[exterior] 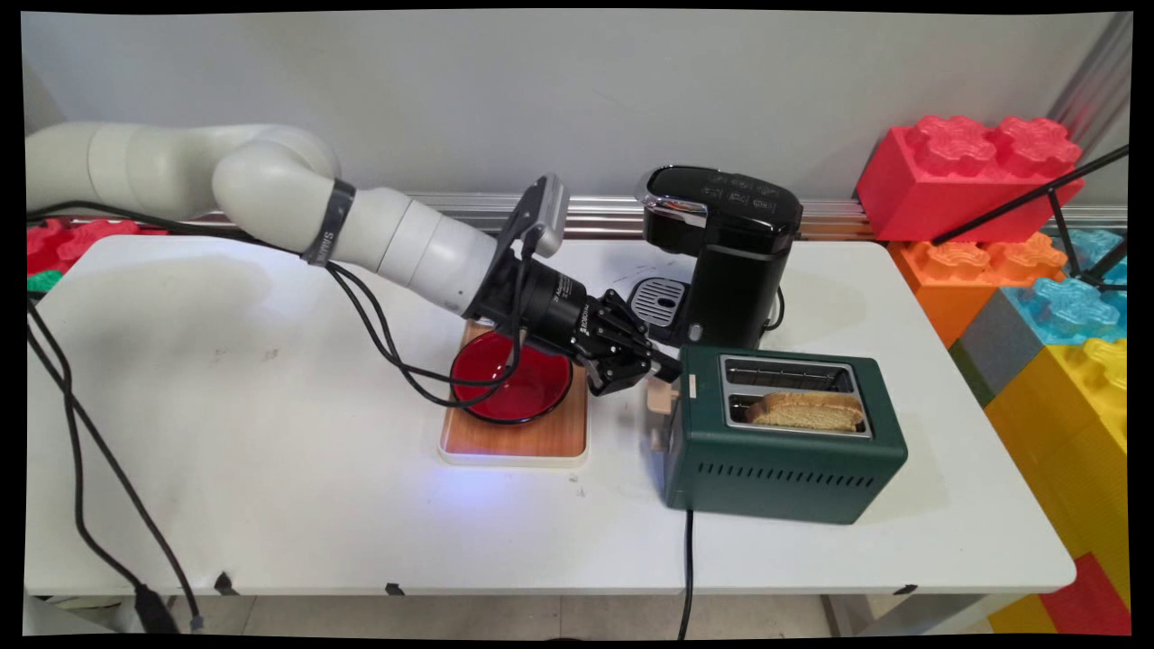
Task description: Press the toaster switch
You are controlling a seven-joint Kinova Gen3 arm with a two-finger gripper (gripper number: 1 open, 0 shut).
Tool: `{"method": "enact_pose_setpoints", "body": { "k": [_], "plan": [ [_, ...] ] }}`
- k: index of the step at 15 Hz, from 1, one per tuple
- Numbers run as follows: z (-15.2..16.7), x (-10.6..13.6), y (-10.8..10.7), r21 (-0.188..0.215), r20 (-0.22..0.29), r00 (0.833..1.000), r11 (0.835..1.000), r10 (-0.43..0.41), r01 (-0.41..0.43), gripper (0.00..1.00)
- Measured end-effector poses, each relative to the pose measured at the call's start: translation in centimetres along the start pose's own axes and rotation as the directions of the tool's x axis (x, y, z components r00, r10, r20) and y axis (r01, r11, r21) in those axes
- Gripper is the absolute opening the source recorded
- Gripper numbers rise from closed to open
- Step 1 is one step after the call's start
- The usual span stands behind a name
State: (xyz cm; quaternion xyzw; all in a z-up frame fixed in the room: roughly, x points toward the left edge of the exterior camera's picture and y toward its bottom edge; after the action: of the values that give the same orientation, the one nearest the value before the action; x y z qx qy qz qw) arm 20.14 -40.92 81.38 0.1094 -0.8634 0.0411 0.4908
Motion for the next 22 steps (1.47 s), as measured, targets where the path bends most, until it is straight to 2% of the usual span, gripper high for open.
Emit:
{"method": "enact_pose_setpoints", "body": {
  "k": [14, 22],
  "plan": [
    [1.2, -3.1, -0.3, 0.007, -0.002, 1.000, 1.000, 0.000, 0.000, 0.00],
    [2.4, -4.8, -0.3, 0.014, 0.013, 1.000, 1.000, -0.009, 0.009, 0.00]
  ]
}}
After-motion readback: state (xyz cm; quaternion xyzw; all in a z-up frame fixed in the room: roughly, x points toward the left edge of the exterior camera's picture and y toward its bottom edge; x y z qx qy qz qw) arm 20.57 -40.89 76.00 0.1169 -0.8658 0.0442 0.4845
